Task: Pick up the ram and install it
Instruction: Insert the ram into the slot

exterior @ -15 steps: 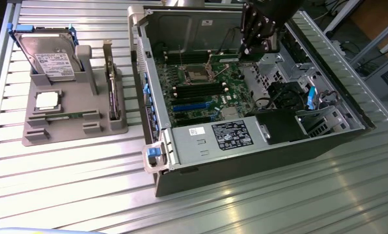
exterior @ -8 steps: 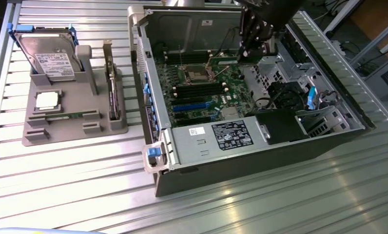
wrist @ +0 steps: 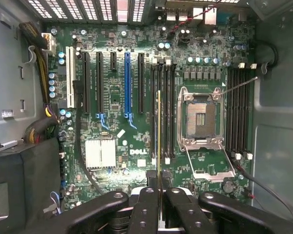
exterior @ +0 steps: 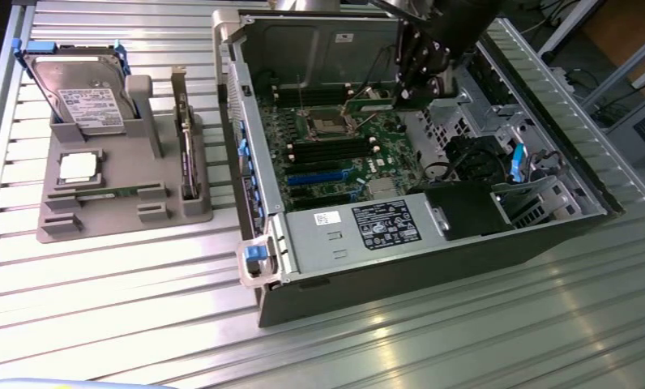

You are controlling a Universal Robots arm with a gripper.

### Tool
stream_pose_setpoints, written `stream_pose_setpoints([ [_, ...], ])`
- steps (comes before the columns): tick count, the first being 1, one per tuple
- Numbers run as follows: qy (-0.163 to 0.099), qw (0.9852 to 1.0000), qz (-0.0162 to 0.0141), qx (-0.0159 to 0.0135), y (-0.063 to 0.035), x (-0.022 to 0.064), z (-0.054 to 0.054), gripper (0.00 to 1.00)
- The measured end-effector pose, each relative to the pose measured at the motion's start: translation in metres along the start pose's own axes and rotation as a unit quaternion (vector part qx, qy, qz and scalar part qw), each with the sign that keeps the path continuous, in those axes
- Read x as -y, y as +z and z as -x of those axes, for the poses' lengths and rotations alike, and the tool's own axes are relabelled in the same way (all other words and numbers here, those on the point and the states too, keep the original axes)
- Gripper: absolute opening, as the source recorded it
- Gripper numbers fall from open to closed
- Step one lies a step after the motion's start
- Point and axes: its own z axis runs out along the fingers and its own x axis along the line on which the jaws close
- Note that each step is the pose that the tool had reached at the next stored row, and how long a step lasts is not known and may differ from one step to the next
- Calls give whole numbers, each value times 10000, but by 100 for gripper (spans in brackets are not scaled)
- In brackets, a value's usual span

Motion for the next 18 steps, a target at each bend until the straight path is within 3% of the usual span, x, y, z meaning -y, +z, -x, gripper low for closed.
stream_pose_setpoints([
  [18, 0, 10000, 0, 0, 144, -37, -15, 12],
])
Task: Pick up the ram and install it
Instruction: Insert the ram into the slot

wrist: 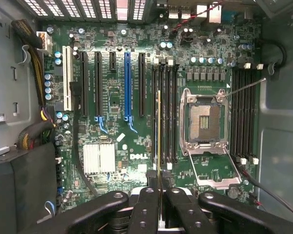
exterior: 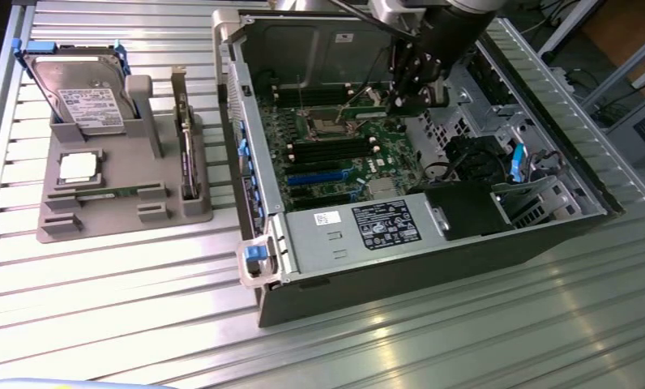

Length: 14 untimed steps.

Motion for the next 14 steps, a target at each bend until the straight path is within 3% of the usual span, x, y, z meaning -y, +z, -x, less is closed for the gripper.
stream_pose_setpoints([
  [14, 0, 10000, 0, 0, 96, -27, -10, 12],
])
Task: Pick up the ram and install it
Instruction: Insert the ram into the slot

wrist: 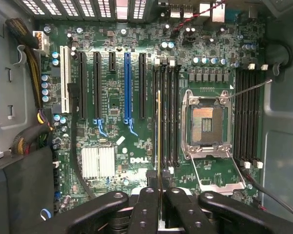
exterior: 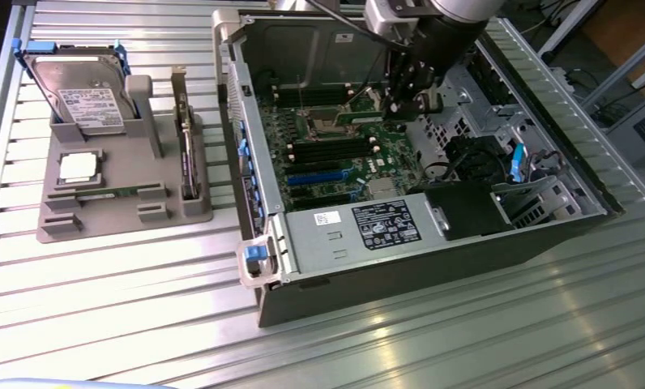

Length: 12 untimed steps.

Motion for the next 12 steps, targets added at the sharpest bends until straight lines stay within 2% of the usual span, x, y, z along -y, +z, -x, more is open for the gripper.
stream_pose_setpoints([
  [12, 0, 10000, 0, 0, 88, -19, -10, 12],
])
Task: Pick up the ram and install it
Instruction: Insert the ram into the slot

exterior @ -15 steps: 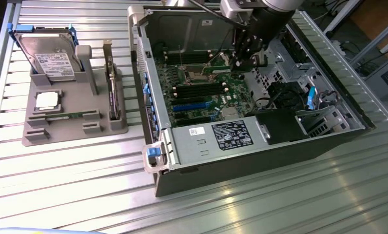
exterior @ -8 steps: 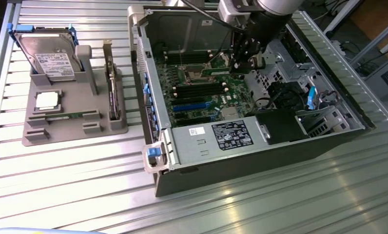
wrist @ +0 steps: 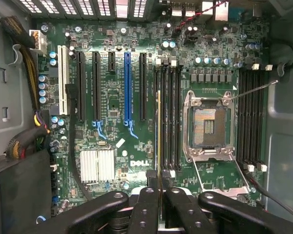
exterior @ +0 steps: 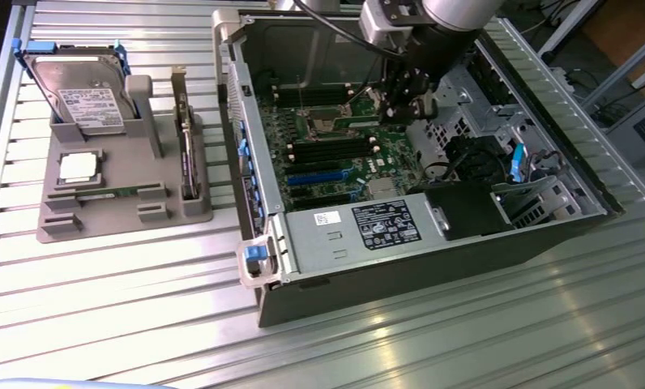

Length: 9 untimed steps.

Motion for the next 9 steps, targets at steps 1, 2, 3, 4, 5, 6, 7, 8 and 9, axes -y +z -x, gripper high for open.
stream_pose_setpoints([
  [1, 0, 10000, 0, 0, 8, -1, -1, 12],
  [2, 0, 10000, 0, 0, 15, -2, -2, 12],
  [3, 0, 10000, 0, 0, 27, -5, -3, 12],
  [4, 0, 10000, 0, 0, 36, -7, -4, 12],
  [5, 0, 10000, 0, 0, 40, -8, -4, 12],
  [6, 0, 10000, 0, 0, 45, -9, -5, 12],
  [7, 0, 10000, 0, 0, 53, -11, -6, 12],
  [8, 0, 10000, 0, 0, 58, -11, -6, 12],
  [9, 0, 10000, 0, 0, 64, -12, -7, 12],
])
